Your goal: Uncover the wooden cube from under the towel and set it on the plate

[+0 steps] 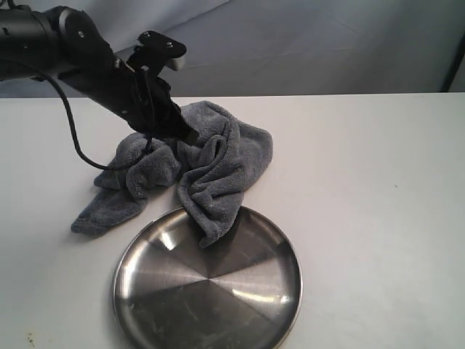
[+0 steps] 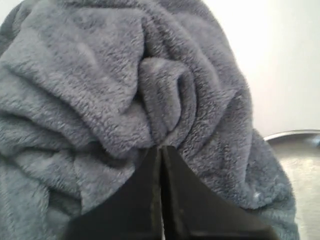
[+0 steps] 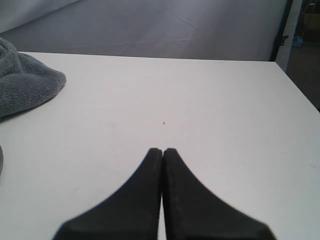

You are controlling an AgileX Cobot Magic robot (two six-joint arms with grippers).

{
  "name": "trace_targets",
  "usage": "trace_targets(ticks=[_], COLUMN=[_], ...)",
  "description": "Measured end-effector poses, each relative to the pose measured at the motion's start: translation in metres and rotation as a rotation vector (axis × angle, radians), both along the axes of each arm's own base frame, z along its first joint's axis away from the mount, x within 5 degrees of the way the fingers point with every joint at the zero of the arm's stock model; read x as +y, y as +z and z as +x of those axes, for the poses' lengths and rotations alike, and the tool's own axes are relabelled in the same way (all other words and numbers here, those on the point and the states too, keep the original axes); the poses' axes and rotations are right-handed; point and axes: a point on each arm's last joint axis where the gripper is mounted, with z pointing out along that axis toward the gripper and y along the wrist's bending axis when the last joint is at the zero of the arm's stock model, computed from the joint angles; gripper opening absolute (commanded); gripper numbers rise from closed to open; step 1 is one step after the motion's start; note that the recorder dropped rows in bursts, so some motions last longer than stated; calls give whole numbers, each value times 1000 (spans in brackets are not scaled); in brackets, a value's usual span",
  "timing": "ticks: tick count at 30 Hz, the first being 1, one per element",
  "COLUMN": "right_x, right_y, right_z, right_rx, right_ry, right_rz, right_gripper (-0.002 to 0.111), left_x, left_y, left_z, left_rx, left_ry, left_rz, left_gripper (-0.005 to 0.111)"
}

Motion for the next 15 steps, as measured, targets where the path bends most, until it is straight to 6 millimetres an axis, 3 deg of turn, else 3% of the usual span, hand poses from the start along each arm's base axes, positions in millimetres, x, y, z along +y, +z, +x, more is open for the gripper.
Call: trace_targets(ticks=[9,15], right_x=[0,0], right_y=[0,0], right_z=[0,0], right_rx=[0,0], right_ry=[0,0], right_rz=[0,0], right_gripper=[0,0], left_x=[-7,-1], left_y=[30,43], left_z=[26,40], left_rx=[-231,-452], left_ry=[174,192], left_rz=[-211,-160], left_gripper=[0,0])
